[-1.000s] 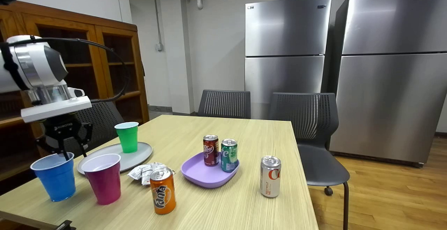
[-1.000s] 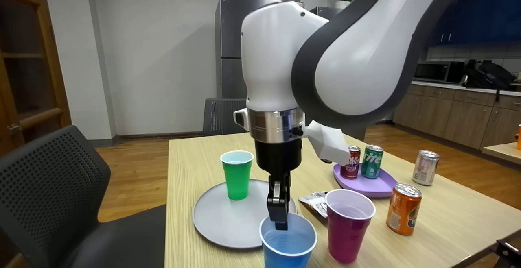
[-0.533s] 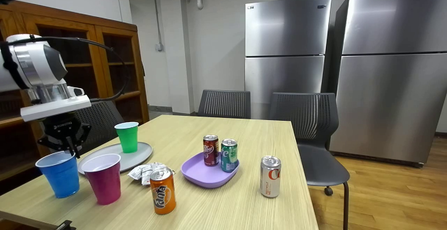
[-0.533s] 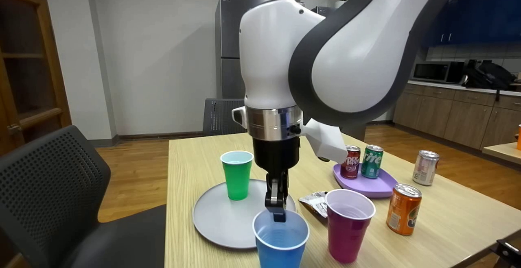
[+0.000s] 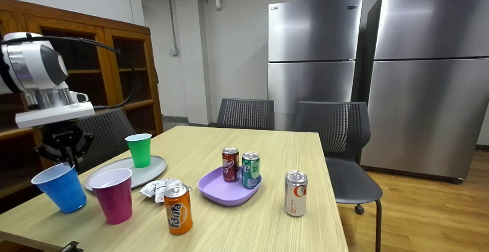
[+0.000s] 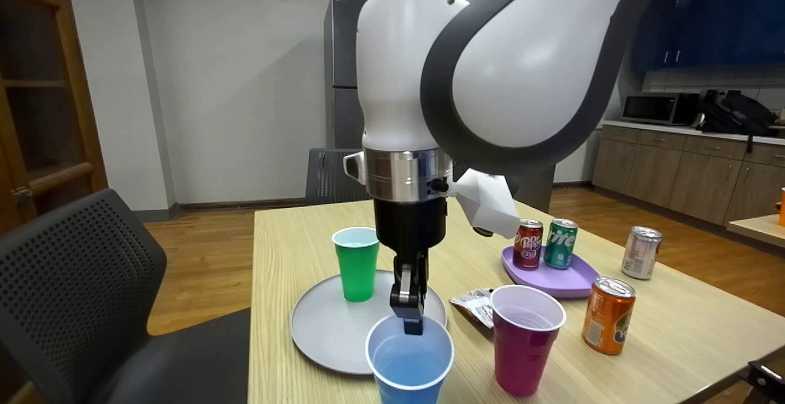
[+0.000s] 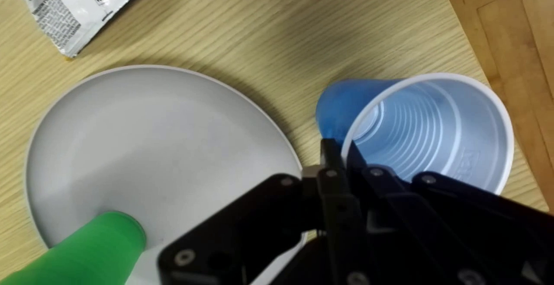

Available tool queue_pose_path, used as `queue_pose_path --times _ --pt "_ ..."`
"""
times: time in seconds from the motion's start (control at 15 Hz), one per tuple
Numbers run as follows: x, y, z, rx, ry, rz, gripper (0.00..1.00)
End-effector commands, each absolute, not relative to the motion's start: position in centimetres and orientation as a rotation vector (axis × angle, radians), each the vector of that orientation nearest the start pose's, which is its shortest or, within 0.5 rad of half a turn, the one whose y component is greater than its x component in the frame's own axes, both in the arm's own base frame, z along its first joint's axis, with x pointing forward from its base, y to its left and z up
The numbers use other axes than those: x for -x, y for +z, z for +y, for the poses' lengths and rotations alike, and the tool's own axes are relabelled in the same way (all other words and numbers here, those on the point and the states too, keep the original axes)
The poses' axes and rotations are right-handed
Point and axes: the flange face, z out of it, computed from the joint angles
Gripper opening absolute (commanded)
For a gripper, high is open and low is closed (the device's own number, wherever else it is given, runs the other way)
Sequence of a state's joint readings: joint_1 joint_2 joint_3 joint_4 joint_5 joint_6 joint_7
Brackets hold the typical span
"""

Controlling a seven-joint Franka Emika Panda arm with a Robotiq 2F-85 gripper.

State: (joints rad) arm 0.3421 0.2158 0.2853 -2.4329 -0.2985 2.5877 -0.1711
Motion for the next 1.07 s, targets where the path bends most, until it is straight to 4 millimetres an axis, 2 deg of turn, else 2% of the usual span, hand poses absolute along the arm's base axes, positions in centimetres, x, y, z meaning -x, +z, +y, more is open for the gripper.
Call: queue_pose_path --times 0.0,0.47,1.0 --pt "-39.2 23.7 28.8 2.797 0.021 -1.618 0.01" --pt "-42.7 26.1 28.7 2.806 -0.065 -1.556 0.01" --pt "-48.8 27.8 29.7 2.831 -0.121 -1.417 0.01"
